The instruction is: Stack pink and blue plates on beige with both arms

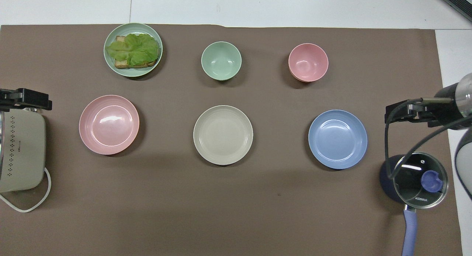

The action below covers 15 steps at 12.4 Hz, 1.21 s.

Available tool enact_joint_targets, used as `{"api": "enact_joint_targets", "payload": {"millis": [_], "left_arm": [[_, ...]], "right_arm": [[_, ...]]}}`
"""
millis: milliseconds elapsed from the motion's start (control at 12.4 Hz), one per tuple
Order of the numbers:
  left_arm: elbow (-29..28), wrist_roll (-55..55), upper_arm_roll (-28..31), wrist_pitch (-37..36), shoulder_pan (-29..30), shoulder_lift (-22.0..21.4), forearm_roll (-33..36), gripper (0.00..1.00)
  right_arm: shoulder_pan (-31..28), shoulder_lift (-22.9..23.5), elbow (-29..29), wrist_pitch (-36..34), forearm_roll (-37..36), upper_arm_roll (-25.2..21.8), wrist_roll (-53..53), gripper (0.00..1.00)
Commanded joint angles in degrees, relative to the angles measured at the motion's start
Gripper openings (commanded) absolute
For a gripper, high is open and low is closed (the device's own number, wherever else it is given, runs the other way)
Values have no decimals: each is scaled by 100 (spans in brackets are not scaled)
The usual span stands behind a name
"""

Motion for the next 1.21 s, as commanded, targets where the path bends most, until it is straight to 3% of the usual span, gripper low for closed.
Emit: {"api": "enact_joint_targets", "payload": {"millis": [0, 1126], "left_arm": [[55, -52, 19, -117, 33, -26, 129, 100], [55, -52, 19, -117, 33, -26, 129, 100]], "right_arm": [[-61, -97, -90, 47, 7, 14, -149, 100], [-123, -114, -133, 56, 16, -3, -96, 100]]}}
